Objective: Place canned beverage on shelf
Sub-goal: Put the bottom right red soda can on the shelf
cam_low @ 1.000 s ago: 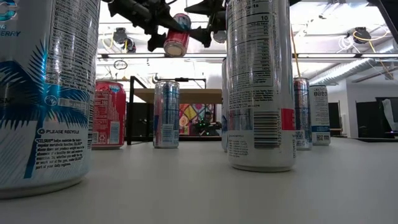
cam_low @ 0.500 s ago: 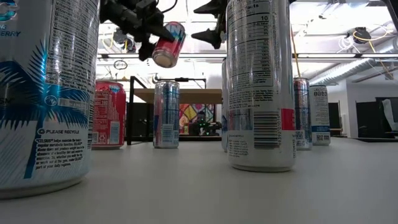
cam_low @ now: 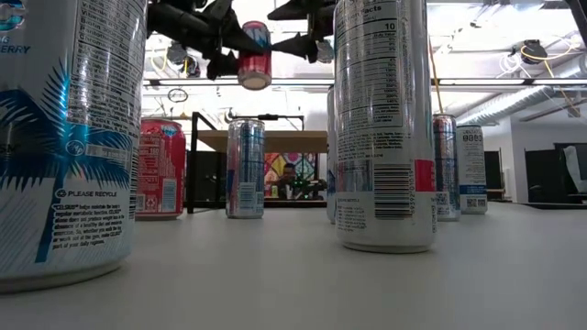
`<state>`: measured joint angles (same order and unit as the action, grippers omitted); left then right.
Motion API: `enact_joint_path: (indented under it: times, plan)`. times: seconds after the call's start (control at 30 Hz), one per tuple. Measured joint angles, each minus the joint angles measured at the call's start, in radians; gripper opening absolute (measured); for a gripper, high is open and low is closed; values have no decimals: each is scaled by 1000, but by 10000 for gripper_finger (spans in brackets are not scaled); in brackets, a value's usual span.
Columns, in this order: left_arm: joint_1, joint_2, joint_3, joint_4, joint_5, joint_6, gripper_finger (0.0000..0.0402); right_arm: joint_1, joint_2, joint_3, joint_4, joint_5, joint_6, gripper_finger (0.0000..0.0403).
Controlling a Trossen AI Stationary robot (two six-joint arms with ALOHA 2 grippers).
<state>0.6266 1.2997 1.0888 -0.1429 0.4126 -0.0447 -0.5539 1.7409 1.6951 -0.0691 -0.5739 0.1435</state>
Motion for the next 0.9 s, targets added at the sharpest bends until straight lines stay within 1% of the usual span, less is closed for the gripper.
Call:
enact_joint_path:
  times: [0.17,0.33,0.57,0.8,0.9]
  plan:
    - [0,3,0,21,-5,32,288,3,16,0,-2,-2,11,364]
    - [2,7,0,15,-27,67,288,20,46,0,63,2,5,361]
    - [2,7,0,12,-40,78,288,19,73,0,105,-7,4,323]
    - [1,7,0,11,-77,83,288,24,90,0,105,-6,-58,287]
    - [1,11,0,9,-97,114,288,30,90,0,103,14,-102,279]
